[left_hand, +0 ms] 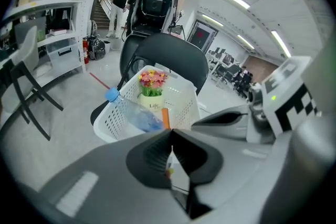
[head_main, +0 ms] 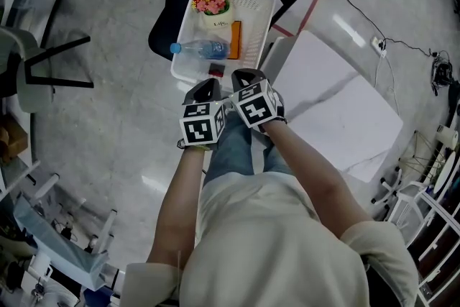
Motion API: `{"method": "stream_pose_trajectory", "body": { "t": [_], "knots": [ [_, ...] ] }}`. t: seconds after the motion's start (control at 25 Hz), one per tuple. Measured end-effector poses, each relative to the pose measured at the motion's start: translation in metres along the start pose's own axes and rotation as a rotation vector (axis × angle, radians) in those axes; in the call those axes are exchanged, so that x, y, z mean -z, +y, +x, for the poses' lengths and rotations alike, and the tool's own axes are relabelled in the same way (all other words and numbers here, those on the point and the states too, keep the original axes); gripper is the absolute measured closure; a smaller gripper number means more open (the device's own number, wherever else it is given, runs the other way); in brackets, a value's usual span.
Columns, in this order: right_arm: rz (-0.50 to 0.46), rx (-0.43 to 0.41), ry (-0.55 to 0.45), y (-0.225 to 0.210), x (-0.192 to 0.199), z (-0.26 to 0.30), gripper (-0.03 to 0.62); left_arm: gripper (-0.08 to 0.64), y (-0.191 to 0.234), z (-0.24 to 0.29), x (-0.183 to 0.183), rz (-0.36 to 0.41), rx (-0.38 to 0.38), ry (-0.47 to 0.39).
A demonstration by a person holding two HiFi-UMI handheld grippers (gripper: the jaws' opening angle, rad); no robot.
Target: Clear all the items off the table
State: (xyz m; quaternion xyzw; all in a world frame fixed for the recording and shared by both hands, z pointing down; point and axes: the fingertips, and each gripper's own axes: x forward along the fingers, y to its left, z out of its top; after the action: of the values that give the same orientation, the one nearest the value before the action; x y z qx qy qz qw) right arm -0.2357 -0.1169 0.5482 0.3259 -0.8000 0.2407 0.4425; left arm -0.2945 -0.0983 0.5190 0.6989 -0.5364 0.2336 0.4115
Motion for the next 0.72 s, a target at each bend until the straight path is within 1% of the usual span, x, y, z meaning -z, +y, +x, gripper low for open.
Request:
{"method": "stream_pose_trajectory", "body": {
  "t": [0.28, 0.72],
  "knots": [
    [0.047, 0.018, -0.023, -0.002, 0.003, -0.02, 0.594, 0.551, -0.016, -0.007, -0.003, 0.039, 0.025, 0.001],
    [0.171, 0.097, -0.112, -0.029, 0.024, -0.064, 0.594, 0.551, -0.06, -0.015, -0.007, 0.143, 0.097, 0.0]
  ]
}}
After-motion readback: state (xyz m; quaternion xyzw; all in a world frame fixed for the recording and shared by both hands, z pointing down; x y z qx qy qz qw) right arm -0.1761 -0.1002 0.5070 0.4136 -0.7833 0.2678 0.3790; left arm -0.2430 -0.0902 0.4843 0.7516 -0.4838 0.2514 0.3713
